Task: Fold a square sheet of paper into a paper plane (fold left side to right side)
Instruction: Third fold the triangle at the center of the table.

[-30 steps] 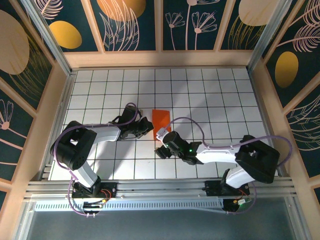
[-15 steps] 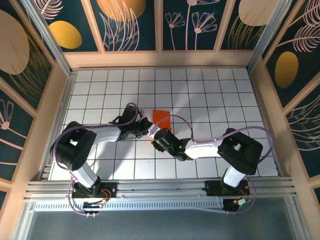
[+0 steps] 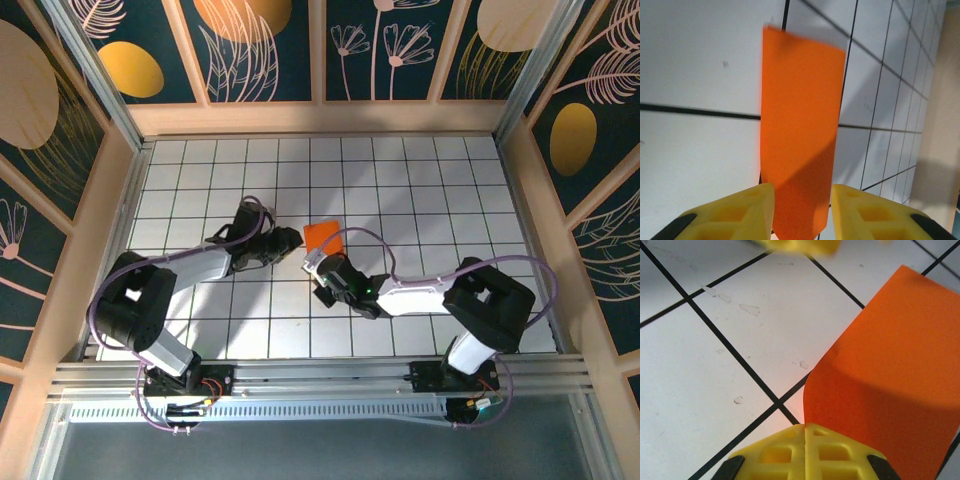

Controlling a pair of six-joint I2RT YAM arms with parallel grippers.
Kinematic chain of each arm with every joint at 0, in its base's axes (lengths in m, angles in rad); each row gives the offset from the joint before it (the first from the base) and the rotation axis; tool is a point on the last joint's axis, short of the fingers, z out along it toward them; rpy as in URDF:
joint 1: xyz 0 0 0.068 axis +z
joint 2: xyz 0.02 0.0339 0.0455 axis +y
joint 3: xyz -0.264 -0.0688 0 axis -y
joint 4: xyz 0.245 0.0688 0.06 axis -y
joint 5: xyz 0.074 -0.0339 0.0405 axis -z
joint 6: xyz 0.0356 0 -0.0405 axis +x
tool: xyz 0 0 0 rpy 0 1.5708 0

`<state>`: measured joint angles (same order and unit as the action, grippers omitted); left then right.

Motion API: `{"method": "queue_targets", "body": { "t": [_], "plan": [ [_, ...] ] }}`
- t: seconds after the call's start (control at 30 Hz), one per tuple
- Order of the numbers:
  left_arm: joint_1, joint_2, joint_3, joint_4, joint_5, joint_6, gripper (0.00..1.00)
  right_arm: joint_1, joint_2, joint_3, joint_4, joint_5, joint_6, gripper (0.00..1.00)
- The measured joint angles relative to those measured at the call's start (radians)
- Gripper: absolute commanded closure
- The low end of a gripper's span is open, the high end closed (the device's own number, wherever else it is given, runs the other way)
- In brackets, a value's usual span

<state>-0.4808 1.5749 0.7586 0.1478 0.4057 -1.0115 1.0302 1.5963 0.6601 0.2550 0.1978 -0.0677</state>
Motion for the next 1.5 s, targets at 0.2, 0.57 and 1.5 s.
{"method": "queue_targets", "body": {
  "t": [0.2,0.57,1.5],
  "plan": [
    [0.017,0.01,0.09,-0.05,0.014,0.081,0.81,-0.099,-0.031,-0.026,0.002,-0.229,0.109,1.0],
    [-0.049,0.293,0.261,-0.079,0.066,0.172,0.91,-0.188,-0.031,-0.071,0.072,-0.519,0.263,1.0],
    [-0.077,0.426,0.364,-0.15,0.002,0.294,1.0,-0.309,-0.03,-0.073,0.039,-0.568,0.367,1.0]
  ]
}}
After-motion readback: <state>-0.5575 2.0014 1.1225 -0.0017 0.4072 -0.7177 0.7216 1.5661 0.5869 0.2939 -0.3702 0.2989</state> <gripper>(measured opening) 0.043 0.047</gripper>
